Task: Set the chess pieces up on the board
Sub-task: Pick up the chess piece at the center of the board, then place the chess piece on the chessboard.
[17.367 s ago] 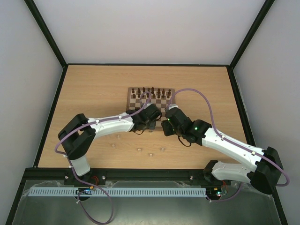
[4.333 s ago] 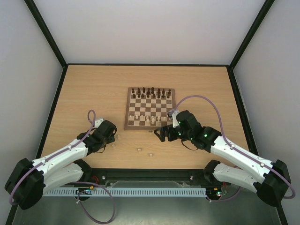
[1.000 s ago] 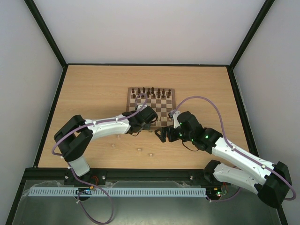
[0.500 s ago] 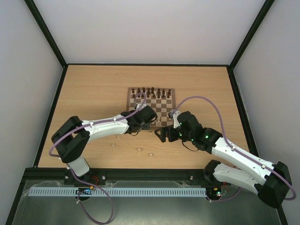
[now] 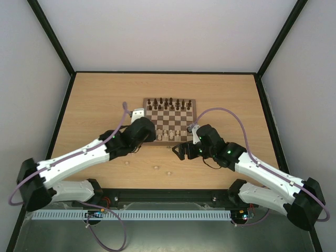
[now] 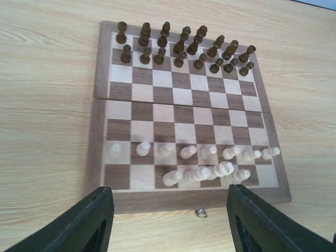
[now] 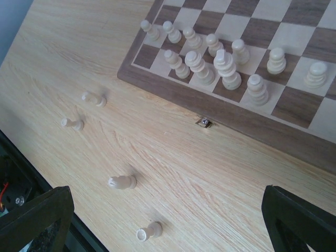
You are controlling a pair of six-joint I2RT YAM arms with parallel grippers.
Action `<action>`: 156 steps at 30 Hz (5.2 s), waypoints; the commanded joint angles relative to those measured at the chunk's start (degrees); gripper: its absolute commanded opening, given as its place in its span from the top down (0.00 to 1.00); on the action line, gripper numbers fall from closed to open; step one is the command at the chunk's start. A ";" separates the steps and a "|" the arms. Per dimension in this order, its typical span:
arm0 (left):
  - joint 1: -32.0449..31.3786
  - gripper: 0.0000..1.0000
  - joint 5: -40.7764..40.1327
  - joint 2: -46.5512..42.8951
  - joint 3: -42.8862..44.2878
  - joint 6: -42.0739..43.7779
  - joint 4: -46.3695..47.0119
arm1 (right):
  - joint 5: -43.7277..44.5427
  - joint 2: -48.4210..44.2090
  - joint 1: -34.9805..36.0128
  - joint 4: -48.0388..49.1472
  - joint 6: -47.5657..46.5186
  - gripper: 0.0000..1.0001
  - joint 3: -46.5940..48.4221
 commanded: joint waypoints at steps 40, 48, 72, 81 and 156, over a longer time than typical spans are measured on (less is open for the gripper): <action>-0.25 0.01 0.03 -36.19 -18.81 -6.60 -10.02 | 23.39 42.84 28.52 -12.09 6.84 0.62 25.47; -0.25 0.01 -0.17 -36.27 -18.93 -6.35 -9.74 | 22.42 45.23 29.36 -12.23 7.05 0.66 26.90; -0.25 0.01 -0.44 -36.15 -18.97 -6.07 -9.57 | 22.11 46.50 29.37 -12.74 7.24 0.88 27.33; -0.25 0.00 -0.27 -36.19 -19.11 -6.08 -9.52 | 25.11 43.13 29.37 -14.70 7.25 0.91 27.35; -0.23 0.01 -0.09 -34.90 -18.78 -5.14 -9.09 | 22.41 38.29 -2.48 -11.14 -1.48 0.90 21.57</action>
